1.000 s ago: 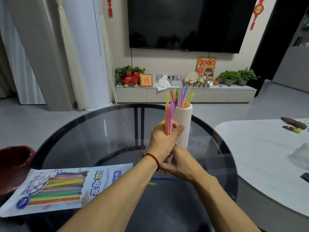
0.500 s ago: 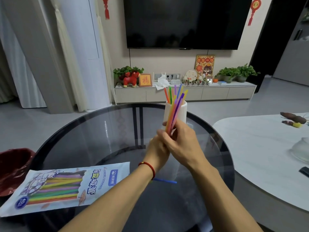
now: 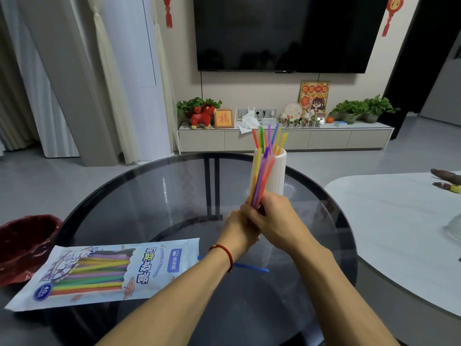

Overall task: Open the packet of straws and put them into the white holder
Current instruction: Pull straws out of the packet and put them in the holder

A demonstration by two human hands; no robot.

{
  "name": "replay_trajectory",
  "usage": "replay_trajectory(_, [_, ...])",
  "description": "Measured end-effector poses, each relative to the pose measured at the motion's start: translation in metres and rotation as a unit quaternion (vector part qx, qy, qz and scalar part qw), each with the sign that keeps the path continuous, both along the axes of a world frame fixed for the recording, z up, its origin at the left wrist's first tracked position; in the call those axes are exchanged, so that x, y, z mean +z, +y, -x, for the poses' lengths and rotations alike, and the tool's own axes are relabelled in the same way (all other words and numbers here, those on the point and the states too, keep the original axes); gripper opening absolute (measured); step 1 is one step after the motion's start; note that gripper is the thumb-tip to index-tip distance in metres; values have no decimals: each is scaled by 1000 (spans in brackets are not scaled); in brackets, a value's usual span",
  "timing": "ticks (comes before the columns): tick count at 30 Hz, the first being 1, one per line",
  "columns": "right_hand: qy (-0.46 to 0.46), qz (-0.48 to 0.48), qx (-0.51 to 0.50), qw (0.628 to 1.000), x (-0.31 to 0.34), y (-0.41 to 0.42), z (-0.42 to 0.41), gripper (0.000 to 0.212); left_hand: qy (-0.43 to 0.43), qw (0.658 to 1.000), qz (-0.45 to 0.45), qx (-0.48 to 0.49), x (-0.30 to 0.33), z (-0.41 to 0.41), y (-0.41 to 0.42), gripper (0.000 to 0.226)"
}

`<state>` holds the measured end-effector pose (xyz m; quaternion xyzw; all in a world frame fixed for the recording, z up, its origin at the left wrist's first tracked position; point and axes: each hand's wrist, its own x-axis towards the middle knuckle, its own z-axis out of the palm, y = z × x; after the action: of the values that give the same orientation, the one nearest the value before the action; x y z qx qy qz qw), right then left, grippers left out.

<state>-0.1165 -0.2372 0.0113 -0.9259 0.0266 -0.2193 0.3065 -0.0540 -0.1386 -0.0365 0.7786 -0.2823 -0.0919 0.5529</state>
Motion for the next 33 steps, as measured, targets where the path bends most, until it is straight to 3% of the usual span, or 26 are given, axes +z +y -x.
replay_trajectory(1, [-11,-15,-13,1000,1,-5,3,20,-31,999,-33,-19,-1,-2,5,19])
replay_trajectory(4, [-86,-138,-55,985,6,-28,19,20,-21,999,-23,-39,3,-11,20,57])
replay_trajectory(7, [-204,-280,-100,933,22,-58,38,20,-7,993,104,57,20,-23,27,52])
replay_trajectory(9, [-294,-348,-115,882,39,-78,47,24,-28,992,95,74,43,-32,16,49])
replay_trajectory(11, [-346,-355,-120,860,56,-93,49,27,-53,997,34,55,65,-40,0,70])
replay_trajectory(14, [-360,-329,-123,864,76,-102,33,31,-39,999,-37,11,92,-50,-31,112])
replay_trajectory(17, [-350,-297,-116,881,90,-98,10,22,-15,999,-28,8,106,-63,-53,115])
replay_trajectory(22, [-289,-169,-130,933,107,-99,-30,34,-96,992,-47,72,104,-66,-60,72])
replay_trajectory(26, [-123,-57,-87,987,119,-94,-57,25,-116,989,-45,78,99,-64,-59,66])
replay_trajectory(29, [24,42,-72,996,120,-89,-68,24,-107,990,-47,73,101,-64,-61,69])
replay_trajectory(33, [18,-44,-57,997,126,-87,-64,25,-37,997,-57,28,105,-68,-58,74])
